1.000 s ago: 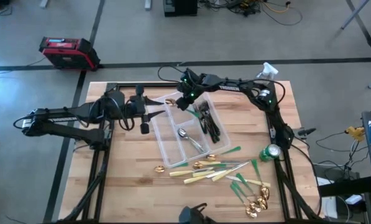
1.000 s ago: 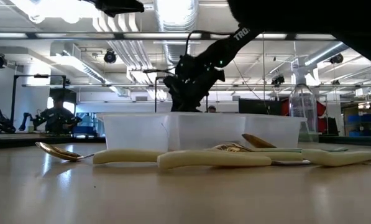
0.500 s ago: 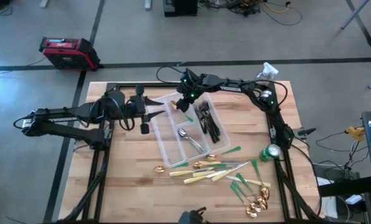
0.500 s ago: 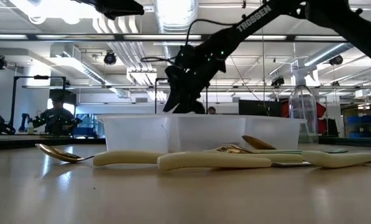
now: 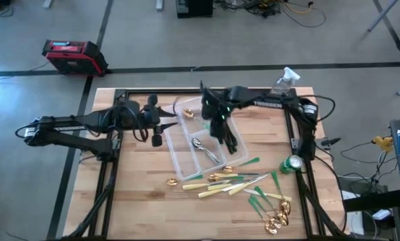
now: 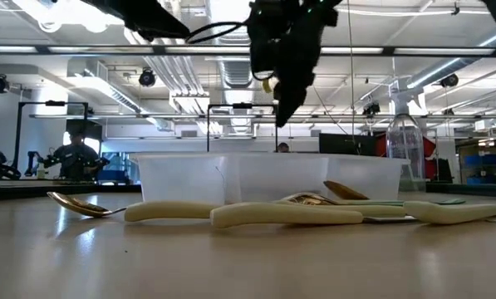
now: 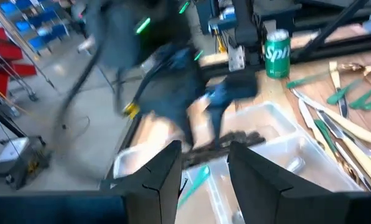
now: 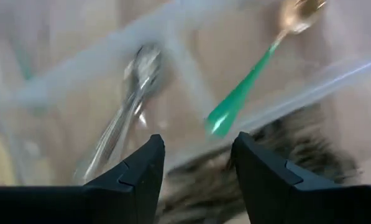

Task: Sort silverware
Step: Put the gold spoon into the transparent silverware tray

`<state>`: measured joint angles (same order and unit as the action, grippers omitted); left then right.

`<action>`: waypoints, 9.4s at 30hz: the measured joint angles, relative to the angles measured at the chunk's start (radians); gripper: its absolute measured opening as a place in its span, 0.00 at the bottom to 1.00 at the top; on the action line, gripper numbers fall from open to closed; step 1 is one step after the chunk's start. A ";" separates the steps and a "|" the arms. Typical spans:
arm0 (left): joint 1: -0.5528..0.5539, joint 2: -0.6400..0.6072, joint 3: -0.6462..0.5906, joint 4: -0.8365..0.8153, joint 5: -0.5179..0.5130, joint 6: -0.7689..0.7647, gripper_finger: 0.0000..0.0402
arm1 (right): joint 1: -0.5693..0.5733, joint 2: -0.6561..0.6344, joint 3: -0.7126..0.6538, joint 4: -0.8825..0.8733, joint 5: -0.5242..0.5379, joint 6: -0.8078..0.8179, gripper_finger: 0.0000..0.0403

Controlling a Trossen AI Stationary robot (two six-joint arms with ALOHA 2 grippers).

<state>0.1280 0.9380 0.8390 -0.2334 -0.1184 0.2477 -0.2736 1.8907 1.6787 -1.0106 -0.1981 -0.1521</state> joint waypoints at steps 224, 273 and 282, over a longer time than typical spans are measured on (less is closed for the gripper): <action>-0.016 0.207 -0.152 0.646 0.111 -0.115 0.30 | 0.919 -0.457 -0.567 0.079 0.749 1.207 0.00; 0.073 0.531 -0.201 1.116 0.478 -0.426 0.17 | 0.360 -0.375 -0.573 1.393 0.512 -0.294 0.00; 0.087 0.450 -0.203 1.018 0.477 -0.414 0.01 | 0.360 -0.378 -0.571 1.369 0.513 -0.283 0.00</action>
<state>0.2150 1.3885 0.6361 0.7850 0.3586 -0.1665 0.0864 1.5127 1.1080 0.3580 0.3145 -0.4352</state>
